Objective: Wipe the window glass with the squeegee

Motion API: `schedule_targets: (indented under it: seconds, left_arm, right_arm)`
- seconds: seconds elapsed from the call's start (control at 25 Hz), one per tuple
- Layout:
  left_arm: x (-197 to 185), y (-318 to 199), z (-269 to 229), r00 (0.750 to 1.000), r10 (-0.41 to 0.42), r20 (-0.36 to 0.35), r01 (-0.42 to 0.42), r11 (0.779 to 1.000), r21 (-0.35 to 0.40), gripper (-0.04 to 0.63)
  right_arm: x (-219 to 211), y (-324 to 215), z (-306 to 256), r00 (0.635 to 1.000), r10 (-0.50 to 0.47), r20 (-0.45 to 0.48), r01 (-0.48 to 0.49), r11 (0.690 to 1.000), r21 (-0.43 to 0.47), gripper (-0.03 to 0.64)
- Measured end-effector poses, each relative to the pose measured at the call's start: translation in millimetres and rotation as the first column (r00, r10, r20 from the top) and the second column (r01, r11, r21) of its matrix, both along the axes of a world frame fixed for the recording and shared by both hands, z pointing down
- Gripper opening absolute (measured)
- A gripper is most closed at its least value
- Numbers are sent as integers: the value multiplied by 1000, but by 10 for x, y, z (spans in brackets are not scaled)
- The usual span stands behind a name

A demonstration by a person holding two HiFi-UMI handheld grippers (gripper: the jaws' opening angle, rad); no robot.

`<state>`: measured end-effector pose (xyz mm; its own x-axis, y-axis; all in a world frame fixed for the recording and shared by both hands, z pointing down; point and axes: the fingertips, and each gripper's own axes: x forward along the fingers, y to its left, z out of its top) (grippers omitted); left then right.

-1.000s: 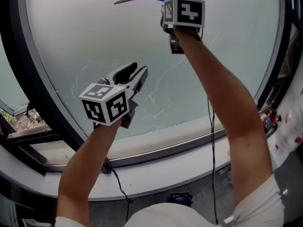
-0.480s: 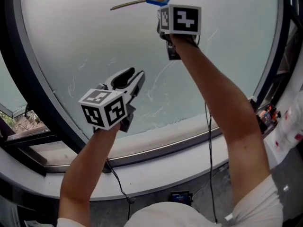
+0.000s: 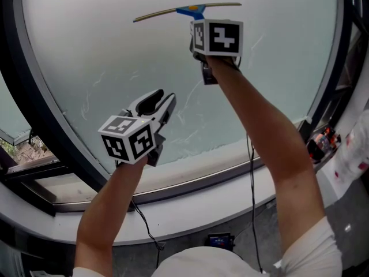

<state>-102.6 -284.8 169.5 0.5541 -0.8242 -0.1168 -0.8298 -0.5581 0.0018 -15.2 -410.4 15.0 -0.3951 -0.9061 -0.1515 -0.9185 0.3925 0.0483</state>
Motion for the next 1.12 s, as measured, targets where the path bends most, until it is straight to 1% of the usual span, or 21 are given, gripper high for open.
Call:
schedule_targets:
  seconds: [0.64,1.12]
  left_arm:
    - [-25,17,310,999,5,-36,-7,999,-49,167]
    - [114,11,504,999,31,-22,-33,997,-73,167]
  right_arm:
    - [30,-4,434,1000,4,-2,-5,998,-57,152]
    - [66,13,743,1000,1,-18,-3,996,-89,152]
